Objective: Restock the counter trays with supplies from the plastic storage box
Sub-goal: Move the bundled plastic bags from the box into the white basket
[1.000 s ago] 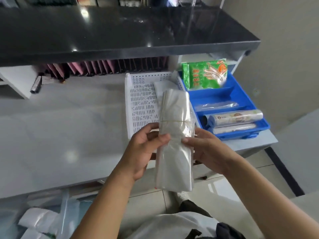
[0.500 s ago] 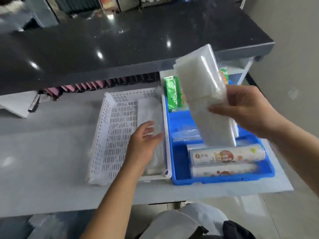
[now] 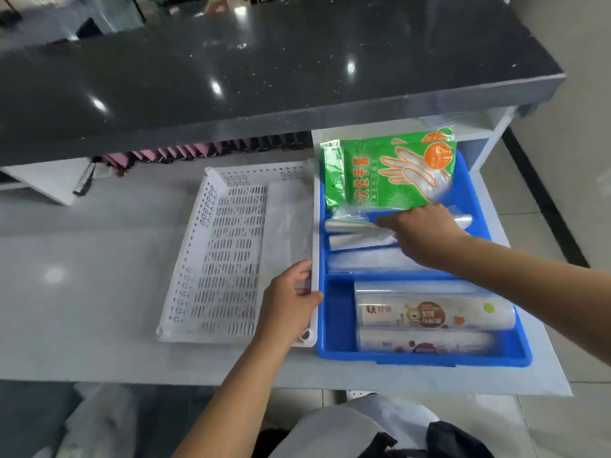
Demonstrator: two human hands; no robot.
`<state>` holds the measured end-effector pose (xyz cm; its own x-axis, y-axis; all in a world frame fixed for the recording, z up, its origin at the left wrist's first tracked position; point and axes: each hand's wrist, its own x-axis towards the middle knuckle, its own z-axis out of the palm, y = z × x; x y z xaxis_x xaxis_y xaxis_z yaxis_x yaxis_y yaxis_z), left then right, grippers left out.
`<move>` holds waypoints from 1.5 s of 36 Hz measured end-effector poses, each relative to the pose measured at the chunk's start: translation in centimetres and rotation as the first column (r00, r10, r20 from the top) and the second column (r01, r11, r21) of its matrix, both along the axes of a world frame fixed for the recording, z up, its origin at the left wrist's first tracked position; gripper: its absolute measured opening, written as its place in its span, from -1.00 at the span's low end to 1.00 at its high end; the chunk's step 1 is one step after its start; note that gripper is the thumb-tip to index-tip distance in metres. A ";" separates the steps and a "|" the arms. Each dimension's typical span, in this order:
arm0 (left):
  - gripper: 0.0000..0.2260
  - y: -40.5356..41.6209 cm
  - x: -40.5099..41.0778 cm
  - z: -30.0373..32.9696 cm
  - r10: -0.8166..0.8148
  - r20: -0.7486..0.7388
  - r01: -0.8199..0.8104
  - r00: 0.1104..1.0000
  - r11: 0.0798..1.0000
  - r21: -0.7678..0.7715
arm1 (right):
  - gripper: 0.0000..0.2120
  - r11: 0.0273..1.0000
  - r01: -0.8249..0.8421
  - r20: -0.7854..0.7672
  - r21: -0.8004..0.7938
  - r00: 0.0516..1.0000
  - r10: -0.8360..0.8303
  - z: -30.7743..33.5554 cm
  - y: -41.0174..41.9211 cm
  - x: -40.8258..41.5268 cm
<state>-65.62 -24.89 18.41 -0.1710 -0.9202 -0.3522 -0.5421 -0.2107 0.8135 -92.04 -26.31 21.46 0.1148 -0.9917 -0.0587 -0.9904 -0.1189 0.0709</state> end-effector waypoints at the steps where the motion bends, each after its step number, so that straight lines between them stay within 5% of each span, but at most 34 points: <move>1: -0.47 0.0 0.0 0.0 -0.004 -0.001 0.004 1.000 1.000 0.000 | -0.55 1.000 -0.018 -0.016 0.015 1.000 0.018 -0.6 0.0 0.2; 16: -0.48 0.2 -0.2 0.7 0.018 -0.049 -0.016 0.999 0.999 0.029 | -0.52 0.915 -0.024 0.134 0.403 0.990 -0.033 1.4 -2.7 -1.7; 25: -0.48 0.6 -0.4 1.1 0.026 -0.016 -0.025 1.000 0.999 0.036 | -0.59 0.991 0.066 0.111 -0.117 0.992 -0.053 -0.6 -0.8 -0.5; 33: -0.49 0.8 -0.6 1.8 0.022 0.006 -0.023 1.000 0.998 0.061 | -0.52 0.992 0.106 0.196 0.065 0.974 -0.116 -2.7 0.7 0.0; 54: -0.47 0.2 0.5 0.8 -0.047 -0.035 0.048 0.998 0.998 0.029 | -0.49 0.981 0.177 0.301 0.076 0.934 -0.192 -0.4 2.8 1.5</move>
<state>-65.17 -24.74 19.17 -0.2268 -0.8997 -0.3730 -0.5239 -0.2101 0.8254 -90.58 -23.50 21.08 -0.0499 -0.9940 -0.0970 -0.9682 0.0720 -0.2397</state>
